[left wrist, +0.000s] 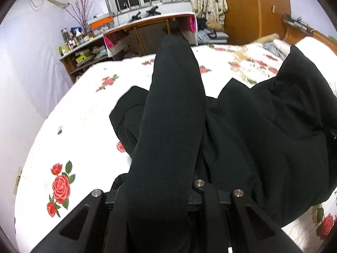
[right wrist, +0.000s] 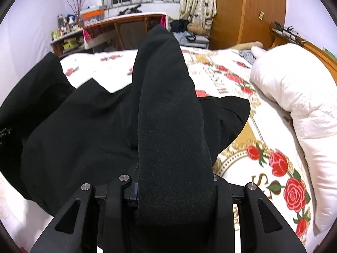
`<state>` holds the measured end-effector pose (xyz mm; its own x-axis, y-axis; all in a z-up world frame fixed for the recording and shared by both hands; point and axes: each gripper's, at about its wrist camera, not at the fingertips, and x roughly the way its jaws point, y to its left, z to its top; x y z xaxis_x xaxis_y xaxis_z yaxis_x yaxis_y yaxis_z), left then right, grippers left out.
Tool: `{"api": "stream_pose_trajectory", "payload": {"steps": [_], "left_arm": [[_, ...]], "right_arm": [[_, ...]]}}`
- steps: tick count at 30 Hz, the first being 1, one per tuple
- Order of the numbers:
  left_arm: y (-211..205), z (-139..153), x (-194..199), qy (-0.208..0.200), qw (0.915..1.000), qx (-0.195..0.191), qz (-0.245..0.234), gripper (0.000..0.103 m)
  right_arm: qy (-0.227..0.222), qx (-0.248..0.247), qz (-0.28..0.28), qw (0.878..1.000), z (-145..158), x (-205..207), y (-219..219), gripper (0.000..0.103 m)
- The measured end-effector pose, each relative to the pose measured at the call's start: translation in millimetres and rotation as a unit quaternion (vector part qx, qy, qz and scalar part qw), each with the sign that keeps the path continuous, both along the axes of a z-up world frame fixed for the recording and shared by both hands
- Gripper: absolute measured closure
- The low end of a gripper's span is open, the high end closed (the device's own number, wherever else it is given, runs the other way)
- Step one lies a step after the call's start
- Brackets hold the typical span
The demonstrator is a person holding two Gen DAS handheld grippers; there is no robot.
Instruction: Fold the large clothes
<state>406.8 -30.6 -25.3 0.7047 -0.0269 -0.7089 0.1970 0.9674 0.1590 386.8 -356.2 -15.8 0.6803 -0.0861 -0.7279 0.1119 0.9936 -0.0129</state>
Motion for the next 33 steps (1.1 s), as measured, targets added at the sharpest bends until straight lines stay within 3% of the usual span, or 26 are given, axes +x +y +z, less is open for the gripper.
{"api": "stream_pose_trajectory", "payload": {"steps": [10,12,13,14,16,19,21,23,24,26,27,28,31,33], "left_arm": [[1,43,-23,-0.049,0.9986,-0.01,-0.019,0.091],[0,38,-18,-0.019,0.9995,-0.009,-0.024,0.091],[-1,29,-12,-0.009,0.9996,0.011,-0.026,0.091],[1,17,-4,0.007,0.9995,0.023,-0.019,0.091],[9,-4,6,0.035,0.9994,0.006,-0.004,0.089],[22,-44,27,0.079,0.9963,0.03,0.016,0.085],[38,-58,36,0.11,0.9936,-0.003,0.025,0.083],[50,-65,39,0.102,0.9946,0.005,0.014,0.068],[55,-67,41,0.099,0.9949,0.018,0.001,0.055],[69,-77,47,0.122,0.9921,0.026,-0.018,0.034],[75,-83,50,0.138,0.99,0.024,-0.019,0.017],[83,-90,55,0.152,0.9881,0.014,-0.02,0.01],[96,-105,74,0.206,0.9778,-0.03,-0.024,0.004],[88,-112,82,0.218,0.9749,-0.022,-0.037,0.002]], "right_arm": [[-0.055,0.0,0.012,0.998,39,-22,10,0.068],[-0.05,0.019,0.005,0.999,39,-24,7,0.068],[-0.04,0.02,0.005,0.999,36,-21,7,0.068],[-0.024,0.019,0.003,1.0,28,-17,5,0.068],[0.008,0.032,-0.006,0.999,12,-9,-1,0.068],[0.042,0.009,-0.013,0.999,-18,-1,-1,0.067],[0.066,0.029,-0.032,0.997,-37,4,-14,0.063],[0.085,0.041,-0.038,0.995,-48,10,-22,0.058],[0.092,0.043,-0.037,0.994,-54,11,-25,0.055],[0.106,0.034,-0.024,0.993,-62,14,-28,0.049],[0.115,0.036,-0.014,0.993,-66,16,-29,0.044],[0.121,0.039,-0.01,0.992,-69,13,-31,0.041],[0.15,0.076,-0.005,0.986,-84,23,-45,0.024],[0.16,0.093,0.0,0.983,-91,30,-47,0.017]]}}
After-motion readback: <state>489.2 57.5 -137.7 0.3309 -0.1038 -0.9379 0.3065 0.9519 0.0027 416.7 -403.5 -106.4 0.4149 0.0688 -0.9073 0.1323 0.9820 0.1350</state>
